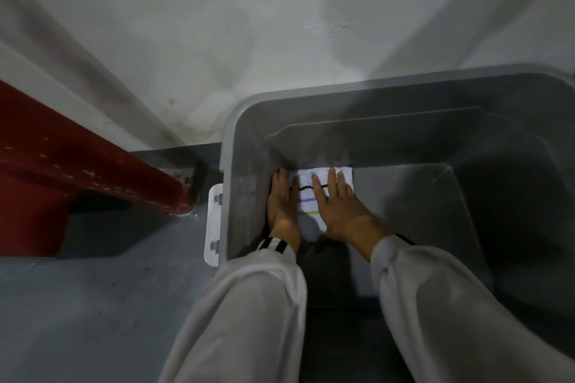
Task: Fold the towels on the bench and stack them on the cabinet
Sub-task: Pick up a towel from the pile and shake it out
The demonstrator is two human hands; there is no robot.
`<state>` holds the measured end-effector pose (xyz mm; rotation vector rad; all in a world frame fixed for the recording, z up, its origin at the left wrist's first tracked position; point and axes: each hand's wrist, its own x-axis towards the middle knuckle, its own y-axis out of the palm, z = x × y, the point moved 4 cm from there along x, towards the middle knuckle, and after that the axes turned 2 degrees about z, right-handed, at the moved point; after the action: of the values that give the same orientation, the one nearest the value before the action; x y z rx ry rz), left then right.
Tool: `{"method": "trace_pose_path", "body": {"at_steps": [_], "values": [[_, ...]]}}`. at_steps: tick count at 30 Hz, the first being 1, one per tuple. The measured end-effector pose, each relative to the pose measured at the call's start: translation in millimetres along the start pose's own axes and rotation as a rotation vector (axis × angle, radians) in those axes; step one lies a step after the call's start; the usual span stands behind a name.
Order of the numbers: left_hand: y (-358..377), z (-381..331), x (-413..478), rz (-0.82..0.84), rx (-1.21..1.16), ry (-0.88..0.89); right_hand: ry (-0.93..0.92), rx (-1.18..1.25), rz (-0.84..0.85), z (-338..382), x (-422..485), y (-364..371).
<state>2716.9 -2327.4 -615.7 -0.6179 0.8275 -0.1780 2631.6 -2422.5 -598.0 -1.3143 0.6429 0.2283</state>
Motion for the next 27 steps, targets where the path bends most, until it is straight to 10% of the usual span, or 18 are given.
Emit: {"method": "trace_pose_path", "body": {"at_steps": [17,27], "values": [[-61.8,23.4,-74.9,-0.006,-0.027,0.116,0.084,-0.068,0.087,-1.9,-43.3,-36.7],[-265.0,160.0,-315.5,-0.142,-0.600,0.174,0.121,0.089,-0.049,25.7,-250.0,-289.0]]}}
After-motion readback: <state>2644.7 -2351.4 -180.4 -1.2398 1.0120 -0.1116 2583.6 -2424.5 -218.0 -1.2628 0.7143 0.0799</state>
